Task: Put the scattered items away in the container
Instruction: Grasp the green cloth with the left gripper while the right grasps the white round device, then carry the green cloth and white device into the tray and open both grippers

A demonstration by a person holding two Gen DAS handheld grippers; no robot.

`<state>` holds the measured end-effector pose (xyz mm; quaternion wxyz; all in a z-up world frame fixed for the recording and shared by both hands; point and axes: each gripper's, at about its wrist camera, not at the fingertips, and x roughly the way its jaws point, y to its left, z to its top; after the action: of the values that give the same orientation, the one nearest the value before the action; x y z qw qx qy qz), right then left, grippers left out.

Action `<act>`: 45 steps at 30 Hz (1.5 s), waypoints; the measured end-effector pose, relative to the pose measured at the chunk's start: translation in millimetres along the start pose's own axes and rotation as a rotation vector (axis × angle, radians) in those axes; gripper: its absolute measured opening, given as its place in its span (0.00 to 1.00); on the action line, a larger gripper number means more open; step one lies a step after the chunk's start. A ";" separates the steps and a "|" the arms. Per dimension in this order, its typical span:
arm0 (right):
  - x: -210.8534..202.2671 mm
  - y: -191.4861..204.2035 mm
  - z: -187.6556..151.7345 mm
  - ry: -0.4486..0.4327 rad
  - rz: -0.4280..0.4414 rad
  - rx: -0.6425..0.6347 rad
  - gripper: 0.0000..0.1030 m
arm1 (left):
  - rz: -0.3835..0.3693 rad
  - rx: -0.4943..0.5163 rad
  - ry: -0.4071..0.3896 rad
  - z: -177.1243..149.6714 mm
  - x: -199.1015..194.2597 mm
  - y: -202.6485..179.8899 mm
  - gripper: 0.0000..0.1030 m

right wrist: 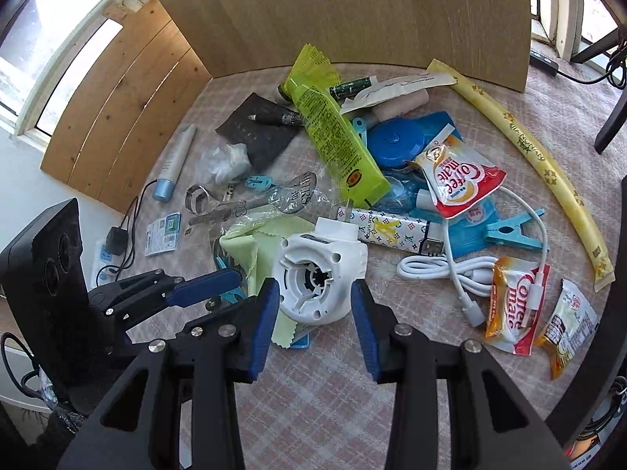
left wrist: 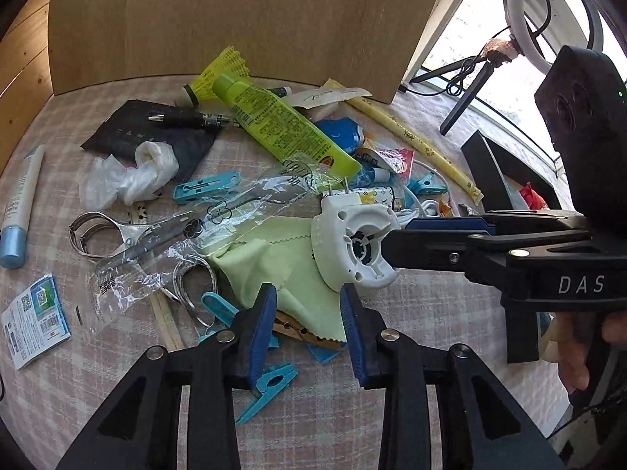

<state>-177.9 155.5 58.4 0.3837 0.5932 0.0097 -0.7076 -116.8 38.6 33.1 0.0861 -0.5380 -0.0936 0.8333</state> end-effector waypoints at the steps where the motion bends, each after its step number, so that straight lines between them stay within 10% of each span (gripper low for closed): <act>1: 2.9 0.8 1.2 0.007 -0.003 -0.002 0.37 | 0.008 0.004 0.009 0.7 3.7 0.3 0.30; 6: 13.4 0.1 5.5 0.032 -0.036 -0.013 0.36 | 0.028 -0.009 0.023 3.5 13.6 5.7 0.27; 10: 18.1 -13.3 5.9 0.039 -0.023 0.029 0.22 | 0.051 -0.009 0.019 6.6 15.0 9.8 0.02; 18: -4.2 -30.3 -13.6 -0.022 0.036 0.089 0.16 | -0.015 -0.037 -0.027 -0.4 -6.9 14.9 0.01; 21: -24.3 -34.3 -24.8 -0.066 0.073 0.102 0.01 | -0.057 -0.026 -0.063 -3.9 -28.7 7.1 0.01; 27: -43.2 -37.9 -33.0 -0.074 0.042 0.070 0.02 | -0.060 0.035 -0.120 -4.1 -55.1 -13.9 0.01; 32: -31.8 -25.6 -31.3 -0.043 0.003 0.028 0.37 | -0.054 0.021 -0.110 -6.9 -51.6 -14.1 0.01; 39: 15.6 -6.1 -25.0 0.060 -0.105 -0.072 0.30 | -0.072 -0.006 -0.127 -9.7 -56.4 -12.1 0.01; 45: 3.3 -12.6 -31.5 0.004 -0.013 -0.020 0.23 | -0.102 0.003 -0.170 -2.9 -79.6 -18.4 0.01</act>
<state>-158.7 177.4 40.7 0.3849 0.5905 0.0213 -0.7090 -81.0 37.2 106.6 0.1209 -0.4600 -0.1266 0.8705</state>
